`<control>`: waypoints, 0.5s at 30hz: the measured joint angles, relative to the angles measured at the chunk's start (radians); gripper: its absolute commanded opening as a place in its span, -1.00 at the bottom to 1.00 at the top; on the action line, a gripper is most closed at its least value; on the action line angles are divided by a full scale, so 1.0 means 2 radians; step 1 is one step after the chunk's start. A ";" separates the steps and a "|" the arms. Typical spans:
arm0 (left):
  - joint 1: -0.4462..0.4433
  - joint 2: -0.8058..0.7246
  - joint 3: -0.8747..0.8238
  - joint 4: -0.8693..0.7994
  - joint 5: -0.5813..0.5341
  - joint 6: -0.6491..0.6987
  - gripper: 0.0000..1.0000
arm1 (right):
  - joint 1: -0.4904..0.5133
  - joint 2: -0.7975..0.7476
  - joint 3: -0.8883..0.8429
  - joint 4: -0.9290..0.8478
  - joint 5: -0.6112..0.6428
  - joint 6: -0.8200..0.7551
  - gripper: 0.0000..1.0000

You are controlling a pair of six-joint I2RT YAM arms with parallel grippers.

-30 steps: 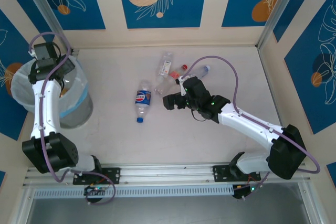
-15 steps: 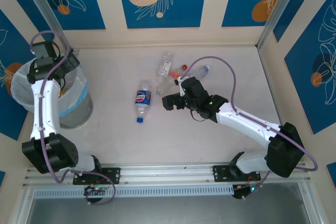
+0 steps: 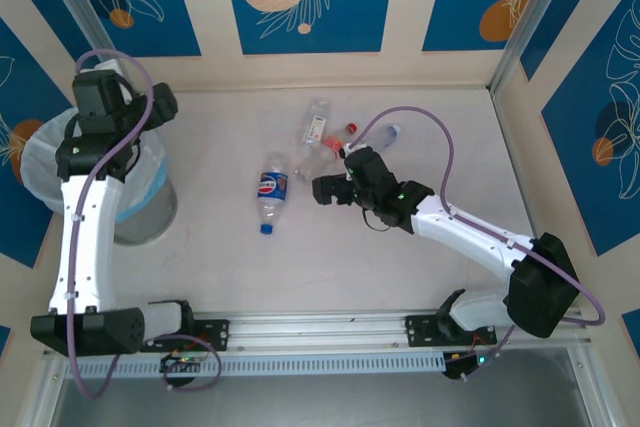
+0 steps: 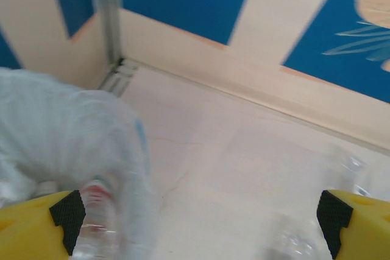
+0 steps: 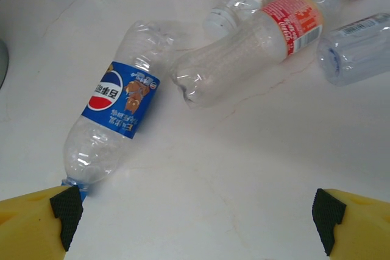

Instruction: Put the plastic bottles in the bin

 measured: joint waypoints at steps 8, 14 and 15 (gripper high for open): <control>-0.102 -0.006 -0.018 0.013 0.028 0.004 0.98 | -0.019 0.001 0.000 -0.008 0.017 0.039 0.99; -0.177 -0.008 -0.047 0.017 0.035 -0.001 0.98 | -0.044 0.001 0.000 -0.013 0.016 0.060 0.99; -0.192 -0.008 -0.052 0.017 0.034 -0.001 0.98 | -0.051 0.002 0.000 -0.016 0.013 0.061 0.99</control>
